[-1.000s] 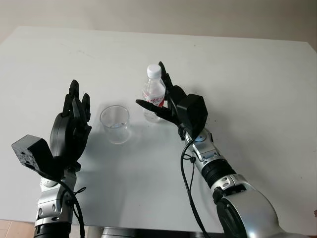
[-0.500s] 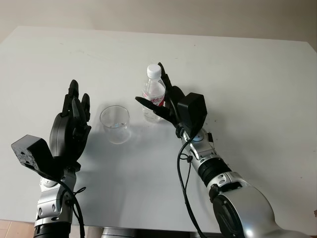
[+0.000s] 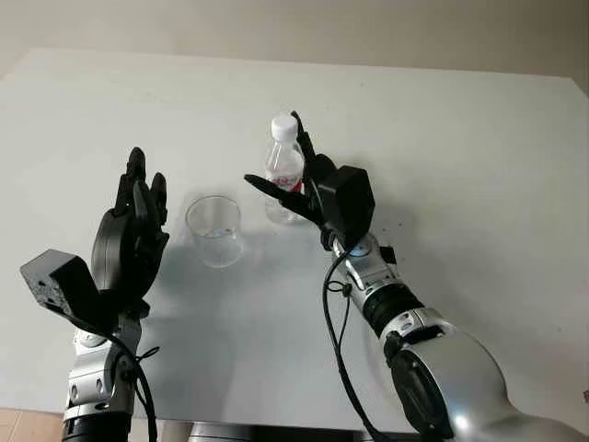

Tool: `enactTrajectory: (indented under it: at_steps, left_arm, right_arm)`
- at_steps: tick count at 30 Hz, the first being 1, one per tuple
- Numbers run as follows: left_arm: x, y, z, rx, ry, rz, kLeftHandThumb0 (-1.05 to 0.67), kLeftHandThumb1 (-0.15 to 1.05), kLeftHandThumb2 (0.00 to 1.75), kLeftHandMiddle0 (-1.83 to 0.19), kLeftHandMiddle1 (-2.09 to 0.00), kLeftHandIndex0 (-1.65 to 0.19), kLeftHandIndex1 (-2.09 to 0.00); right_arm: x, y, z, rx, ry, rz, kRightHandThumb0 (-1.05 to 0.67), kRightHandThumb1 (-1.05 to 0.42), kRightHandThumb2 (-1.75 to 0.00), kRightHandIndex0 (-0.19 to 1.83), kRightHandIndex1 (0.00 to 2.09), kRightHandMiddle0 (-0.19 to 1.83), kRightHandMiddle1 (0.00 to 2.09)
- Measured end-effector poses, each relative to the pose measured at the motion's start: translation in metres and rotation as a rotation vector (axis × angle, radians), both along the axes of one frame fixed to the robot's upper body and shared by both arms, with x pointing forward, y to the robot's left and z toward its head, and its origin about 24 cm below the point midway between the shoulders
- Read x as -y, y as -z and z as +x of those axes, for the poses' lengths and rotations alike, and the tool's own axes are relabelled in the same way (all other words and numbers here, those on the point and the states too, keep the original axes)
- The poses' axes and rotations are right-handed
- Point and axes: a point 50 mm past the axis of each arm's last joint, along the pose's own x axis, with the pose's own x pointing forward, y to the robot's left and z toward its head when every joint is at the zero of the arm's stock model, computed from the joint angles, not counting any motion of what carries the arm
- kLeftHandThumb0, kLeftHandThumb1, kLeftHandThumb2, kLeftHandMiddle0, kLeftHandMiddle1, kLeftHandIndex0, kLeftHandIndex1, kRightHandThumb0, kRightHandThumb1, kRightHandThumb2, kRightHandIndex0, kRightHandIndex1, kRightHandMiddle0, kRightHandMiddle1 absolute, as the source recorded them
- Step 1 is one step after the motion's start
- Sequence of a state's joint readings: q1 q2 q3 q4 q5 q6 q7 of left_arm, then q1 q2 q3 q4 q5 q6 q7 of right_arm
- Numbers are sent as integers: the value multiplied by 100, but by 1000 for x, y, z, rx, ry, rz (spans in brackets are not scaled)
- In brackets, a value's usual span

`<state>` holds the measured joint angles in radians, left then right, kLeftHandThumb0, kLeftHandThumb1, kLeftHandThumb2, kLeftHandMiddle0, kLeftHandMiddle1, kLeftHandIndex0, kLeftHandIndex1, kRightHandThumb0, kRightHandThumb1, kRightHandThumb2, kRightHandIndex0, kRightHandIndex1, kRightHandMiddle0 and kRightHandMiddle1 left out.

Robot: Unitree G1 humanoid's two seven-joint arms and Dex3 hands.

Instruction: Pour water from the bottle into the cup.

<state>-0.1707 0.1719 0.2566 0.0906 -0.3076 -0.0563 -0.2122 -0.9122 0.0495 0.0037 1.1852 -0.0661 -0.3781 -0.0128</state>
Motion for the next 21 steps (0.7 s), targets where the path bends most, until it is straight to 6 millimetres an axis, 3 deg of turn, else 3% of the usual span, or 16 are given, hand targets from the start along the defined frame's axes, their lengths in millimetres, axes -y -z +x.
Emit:
enactTrajectory:
  at_steps: [1, 4, 13, 21]
  left_arm:
    - [0, 0, 0, 0, 0, 1, -80, 105, 72, 7, -5, 11, -5]
    - [0, 0, 0, 2, -2, 3, -79, 105, 72, 7, -5, 11, -5]
    - [0, 0, 0, 1, -9, 8, -80, 105, 72, 7, -5, 12, -5]
    - [0, -1, 0, 2, -8, 8, -81, 105, 72, 6, -6, 10, -6]
  right_arm:
    - [0, 0, 0, -6, 0, -1, -38, -90, -5, 9, 172, 6, 188]
    - [3, 4, 1, -27, 2, -23, -36, -91, -6, 13, 199, 16, 207]
    - [4, 4, 2, -35, -31, -82, -34, -102, -7, 92, 209, 56, 209]
    - [4, 3, 3, -23, -55, -123, -27, -105, -14, 84, 209, 77, 209]
